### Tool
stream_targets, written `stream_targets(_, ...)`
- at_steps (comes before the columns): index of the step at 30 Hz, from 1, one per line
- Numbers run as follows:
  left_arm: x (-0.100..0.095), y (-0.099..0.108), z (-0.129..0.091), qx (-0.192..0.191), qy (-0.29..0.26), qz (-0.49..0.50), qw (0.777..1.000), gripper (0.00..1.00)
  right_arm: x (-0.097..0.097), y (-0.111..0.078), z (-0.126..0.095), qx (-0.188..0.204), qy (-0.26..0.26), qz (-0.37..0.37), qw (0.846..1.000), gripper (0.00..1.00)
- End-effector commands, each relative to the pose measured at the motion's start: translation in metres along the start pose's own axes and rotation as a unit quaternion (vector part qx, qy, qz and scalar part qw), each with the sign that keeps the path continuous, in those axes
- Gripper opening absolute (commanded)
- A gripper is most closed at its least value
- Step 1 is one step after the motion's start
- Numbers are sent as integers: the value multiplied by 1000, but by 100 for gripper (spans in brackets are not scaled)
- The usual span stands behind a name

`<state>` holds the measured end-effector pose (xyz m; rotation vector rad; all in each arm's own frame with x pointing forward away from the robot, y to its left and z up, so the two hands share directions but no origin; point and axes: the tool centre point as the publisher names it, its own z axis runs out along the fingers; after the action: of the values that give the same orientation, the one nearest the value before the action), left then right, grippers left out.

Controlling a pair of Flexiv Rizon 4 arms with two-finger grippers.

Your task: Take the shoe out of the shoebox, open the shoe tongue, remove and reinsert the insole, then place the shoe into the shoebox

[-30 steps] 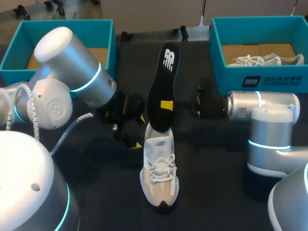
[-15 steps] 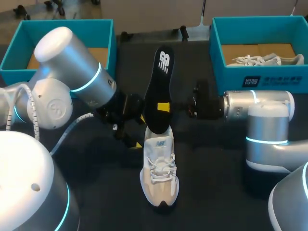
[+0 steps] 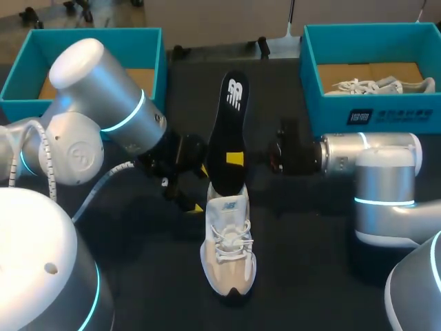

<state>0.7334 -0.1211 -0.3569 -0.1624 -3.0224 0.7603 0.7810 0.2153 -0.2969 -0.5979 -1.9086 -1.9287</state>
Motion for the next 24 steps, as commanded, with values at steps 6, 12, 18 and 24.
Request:
stream_targets(6, 0, 0, 1, 0, 0, 0, 1000, 100, 3, -6, 2, 13, 5, -1, 1000, 0)
stream_targets(12, 0, 0, 1, 0, 0, 0, 1000, 100, 3, -14, 1, 21, 3, 4, 1000, 0)
stream_targets(18, 0, 0, 1, 0, 0, 0, 1000, 100, 4, -22, -1, 14, -3, 9, 1000, 0)
stream_targets(24, 0, 0, 1, 0, 0, 0, 1000, 100, 9, -32, -3, 9, -11, 8, 1000, 0)
